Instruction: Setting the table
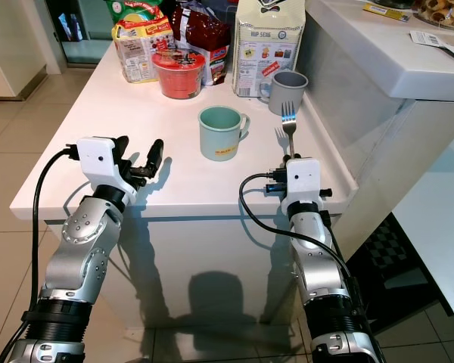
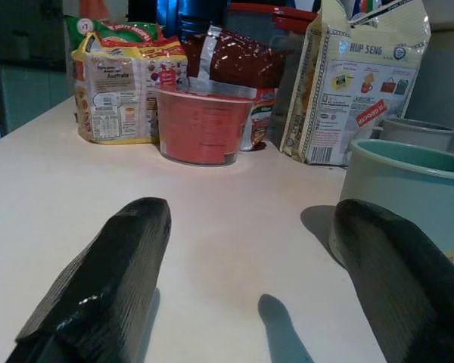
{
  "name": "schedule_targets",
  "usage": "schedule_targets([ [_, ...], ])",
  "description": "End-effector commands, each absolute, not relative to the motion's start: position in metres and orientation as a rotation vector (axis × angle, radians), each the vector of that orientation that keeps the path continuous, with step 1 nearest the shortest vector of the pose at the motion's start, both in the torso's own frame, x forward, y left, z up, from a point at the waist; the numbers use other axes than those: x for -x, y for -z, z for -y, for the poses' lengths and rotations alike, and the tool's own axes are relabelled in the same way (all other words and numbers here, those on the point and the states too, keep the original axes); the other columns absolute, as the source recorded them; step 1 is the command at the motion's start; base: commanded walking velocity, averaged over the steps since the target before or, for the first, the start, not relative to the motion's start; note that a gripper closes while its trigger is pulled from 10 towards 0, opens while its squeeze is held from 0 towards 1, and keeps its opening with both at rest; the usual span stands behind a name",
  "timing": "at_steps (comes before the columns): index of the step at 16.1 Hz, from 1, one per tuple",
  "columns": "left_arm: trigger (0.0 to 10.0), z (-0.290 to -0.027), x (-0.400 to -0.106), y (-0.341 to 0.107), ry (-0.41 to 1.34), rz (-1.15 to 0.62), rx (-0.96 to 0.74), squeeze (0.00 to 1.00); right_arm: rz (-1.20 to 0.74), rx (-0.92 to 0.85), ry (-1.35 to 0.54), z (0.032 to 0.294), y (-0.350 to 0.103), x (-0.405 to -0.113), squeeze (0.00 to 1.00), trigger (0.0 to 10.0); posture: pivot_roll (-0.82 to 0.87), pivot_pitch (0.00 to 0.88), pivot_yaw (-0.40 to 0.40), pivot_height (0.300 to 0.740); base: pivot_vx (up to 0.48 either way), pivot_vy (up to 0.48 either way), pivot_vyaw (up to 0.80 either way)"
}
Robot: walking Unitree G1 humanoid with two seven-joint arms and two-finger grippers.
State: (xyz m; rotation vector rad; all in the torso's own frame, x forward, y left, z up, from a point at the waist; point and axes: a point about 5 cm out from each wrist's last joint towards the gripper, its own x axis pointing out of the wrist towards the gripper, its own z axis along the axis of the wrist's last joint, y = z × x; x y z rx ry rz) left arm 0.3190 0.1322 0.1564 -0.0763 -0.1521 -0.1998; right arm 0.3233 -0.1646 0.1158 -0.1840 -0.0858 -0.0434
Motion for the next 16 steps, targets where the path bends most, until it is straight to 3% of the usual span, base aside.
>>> schedule_targets([
  [1,10.0,-0.1301,-0.3209,-0.1573,0.199,0.153,0.075,0.00,0.042,0.177,0.068,0.1720,-0.1102,-0.3232,0.00,0.0,0.00,0.000,-0.007,0.740,0.000,0.000,0.00],
  [14,10.0,-0.1299,-0.3229,-0.1579,0.194,0.155,0.072,0.00,0.043,0.175,0.070,0.1725,-0.1111,-0.3247,0.00,0.0,0.00,0.000,-0.007,0.740,0.000,0.000,0.00],
  [16,10.0,-0.1300,-0.3232,-0.1590,0.194,0.157,0.072,0.00,0.043,0.174,0.070,0.1719,-0.1111,-0.3249,0.00,0.0,0.00,0.000,-0.007,0.740,-0.332,0.000,0.00],
])
